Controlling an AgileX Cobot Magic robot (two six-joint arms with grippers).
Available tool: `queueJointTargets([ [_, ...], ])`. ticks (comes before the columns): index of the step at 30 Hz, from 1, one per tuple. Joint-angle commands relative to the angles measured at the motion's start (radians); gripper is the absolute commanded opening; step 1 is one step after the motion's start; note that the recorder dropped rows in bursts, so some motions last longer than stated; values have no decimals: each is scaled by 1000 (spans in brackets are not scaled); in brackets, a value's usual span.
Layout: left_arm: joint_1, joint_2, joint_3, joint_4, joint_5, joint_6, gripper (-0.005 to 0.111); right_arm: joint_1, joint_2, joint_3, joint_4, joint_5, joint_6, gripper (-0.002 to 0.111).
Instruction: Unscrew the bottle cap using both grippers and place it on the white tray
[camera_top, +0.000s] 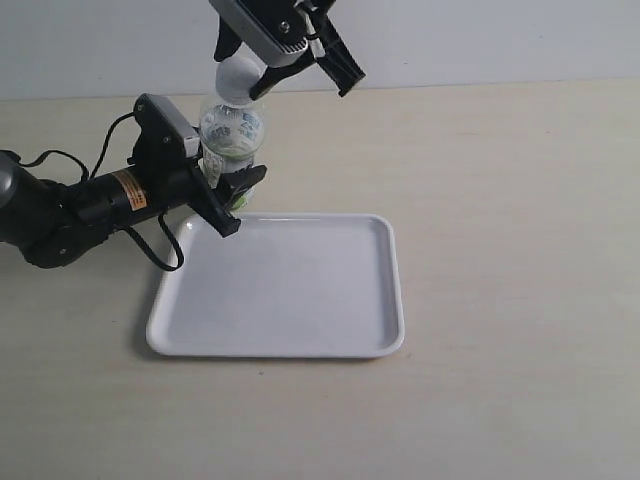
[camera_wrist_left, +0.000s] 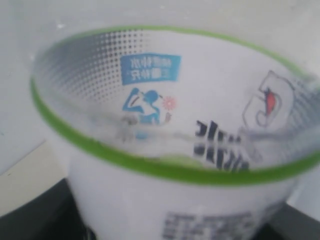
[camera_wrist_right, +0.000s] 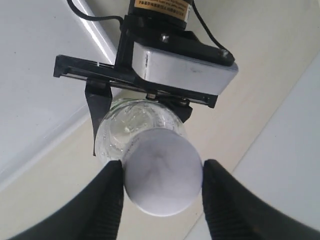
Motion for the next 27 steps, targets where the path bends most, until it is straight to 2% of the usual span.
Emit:
queueJointTargets([
  [1,1,-8,0,-16,24,-53,0,1,2,3,-46,30,16,11],
  [6,1,-8,0,-16,24,-53,0,1,2,3,-25,27,125,50],
  [9,1,-10,0,-16,24,-53,0,1,-2,3,-25,27,277,64],
  [15,1,-10,0,-16,24,-53,0,1,-36,3,-23,24,693,67],
  [21,1,-9,0,-16,22,-53,0,1,-44,3,-32,-66,1226,67],
  [27,1,-9,0,-16,22,-53,0,1,-42,3,3,-170,1609,67],
])
